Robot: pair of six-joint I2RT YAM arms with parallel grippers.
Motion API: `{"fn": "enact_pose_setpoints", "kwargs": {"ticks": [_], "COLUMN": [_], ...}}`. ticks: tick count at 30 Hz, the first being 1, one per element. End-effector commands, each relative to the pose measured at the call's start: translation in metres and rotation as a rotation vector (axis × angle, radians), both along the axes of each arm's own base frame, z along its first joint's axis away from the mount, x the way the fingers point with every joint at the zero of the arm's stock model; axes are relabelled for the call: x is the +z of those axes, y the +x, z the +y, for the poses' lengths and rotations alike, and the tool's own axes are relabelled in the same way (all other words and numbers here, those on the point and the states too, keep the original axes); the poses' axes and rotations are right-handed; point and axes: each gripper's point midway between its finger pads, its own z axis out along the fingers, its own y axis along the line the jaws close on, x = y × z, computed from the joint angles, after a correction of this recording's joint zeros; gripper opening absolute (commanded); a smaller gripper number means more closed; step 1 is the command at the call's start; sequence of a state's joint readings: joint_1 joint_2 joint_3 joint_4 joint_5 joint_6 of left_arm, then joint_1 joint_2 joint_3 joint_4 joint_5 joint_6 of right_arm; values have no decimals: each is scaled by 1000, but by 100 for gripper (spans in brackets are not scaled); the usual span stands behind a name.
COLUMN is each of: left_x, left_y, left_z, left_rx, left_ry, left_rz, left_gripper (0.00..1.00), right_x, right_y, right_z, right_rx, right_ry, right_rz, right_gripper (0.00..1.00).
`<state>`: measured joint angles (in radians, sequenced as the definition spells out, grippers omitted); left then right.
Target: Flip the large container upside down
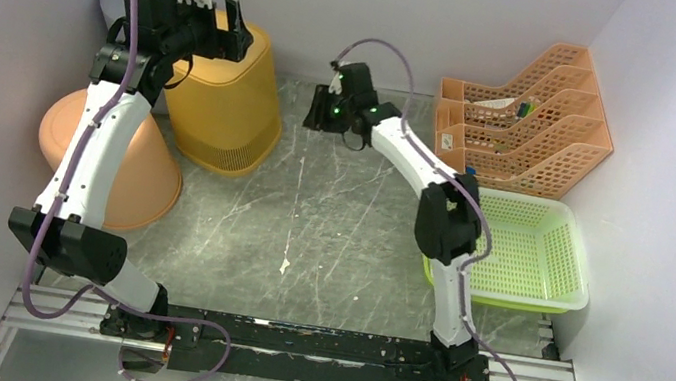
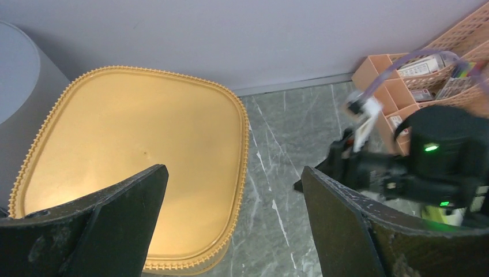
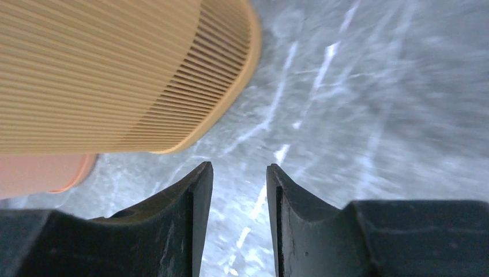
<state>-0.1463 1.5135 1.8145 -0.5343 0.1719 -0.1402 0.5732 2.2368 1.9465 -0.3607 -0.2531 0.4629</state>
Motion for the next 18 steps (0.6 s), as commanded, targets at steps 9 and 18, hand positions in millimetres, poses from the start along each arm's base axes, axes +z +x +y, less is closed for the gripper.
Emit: {"fn": "enact_pose_setpoints", "kwargs": {"ticks": [9, 18], "left_x": [-20, -27], "left_y": [-6, -6], "left_z": [-27, -40], "left_rx": [-107, -133], "left_ry": [-34, -39], "left_rz": [55, 69], "left_gripper": [99, 99], "right_x": [114, 118], "right_y": [-42, -118], "right_z": [-185, -280], "right_rx": [-276, -396], "right_ry": [-389, -479], "right_rz": [-153, -17], "right_gripper": [92, 97]}}
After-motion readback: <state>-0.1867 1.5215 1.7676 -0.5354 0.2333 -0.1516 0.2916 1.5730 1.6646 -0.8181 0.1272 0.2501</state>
